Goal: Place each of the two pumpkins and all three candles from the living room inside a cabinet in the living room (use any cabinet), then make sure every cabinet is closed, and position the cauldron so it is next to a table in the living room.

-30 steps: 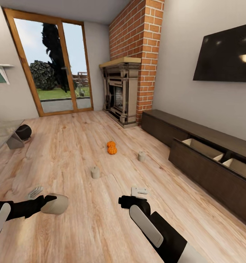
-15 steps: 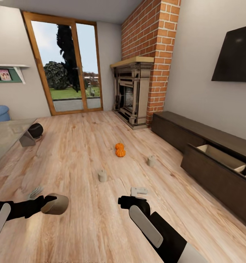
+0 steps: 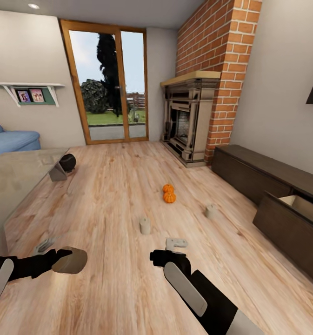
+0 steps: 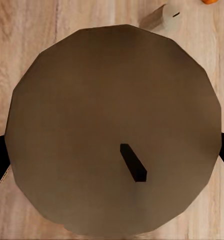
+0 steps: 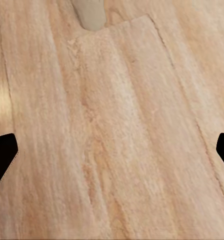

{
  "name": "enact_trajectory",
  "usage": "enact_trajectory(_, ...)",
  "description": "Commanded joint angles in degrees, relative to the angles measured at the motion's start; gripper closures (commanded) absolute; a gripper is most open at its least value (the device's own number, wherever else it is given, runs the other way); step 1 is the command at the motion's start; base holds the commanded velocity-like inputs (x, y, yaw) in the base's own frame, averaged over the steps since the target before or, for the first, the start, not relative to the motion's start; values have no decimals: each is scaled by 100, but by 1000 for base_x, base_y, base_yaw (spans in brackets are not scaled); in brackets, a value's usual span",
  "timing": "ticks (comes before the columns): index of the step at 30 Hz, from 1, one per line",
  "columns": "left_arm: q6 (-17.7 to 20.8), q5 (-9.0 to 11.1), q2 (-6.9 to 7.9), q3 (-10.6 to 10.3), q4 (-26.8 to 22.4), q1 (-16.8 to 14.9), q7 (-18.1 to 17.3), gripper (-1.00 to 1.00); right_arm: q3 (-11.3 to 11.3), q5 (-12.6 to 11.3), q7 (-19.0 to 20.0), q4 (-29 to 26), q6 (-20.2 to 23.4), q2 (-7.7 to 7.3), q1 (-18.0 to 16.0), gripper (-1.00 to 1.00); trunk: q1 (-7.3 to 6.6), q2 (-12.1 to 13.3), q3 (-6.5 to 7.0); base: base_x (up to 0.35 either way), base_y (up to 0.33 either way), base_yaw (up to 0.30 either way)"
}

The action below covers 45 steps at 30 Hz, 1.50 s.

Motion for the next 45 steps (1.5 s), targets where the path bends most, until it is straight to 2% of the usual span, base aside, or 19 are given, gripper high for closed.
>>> enact_trajectory(1, 33, 9, -3, 13, -4, -5, -26, 100, 63, -29, -44, -8, 21, -1, -6, -100, 2, -3, -6, 315, 0, 72)
enact_trajectory(3, 35, 9, -2, 13, -5, -5, -25, 100, 267, -26, -44, -11, 20, -1, -6, -100, 2, -3, -6, 321, 0, 38)
enact_trajectory(5, 35, 9, -1, 13, -5, -5, -27, 100, 578, 20, -44, -6, 15, 5, -6, -100, 2, -3, -6, 325, 0, 14)
enact_trajectory(9, 36, 9, -1, 13, -12, -5, -28, 100, 764, 118, -44, -7, 17, 7, -6, -100, 2, -3, -6, 327, 0, 4)
enact_trajectory(29, 41, 9, -1, 13, -14, -5, -28, 100, 812, 143, -52, -244, -154, 2, -6, -100, 2, -3, -4, 264, 139, 8)
enact_trajectory(45, 37, 9, -1, 8, -23, -5, -23, 100, 813, 143, -48, -247, -154, 8, -6, -100, 2, -3, -3, 275, -21, 233)
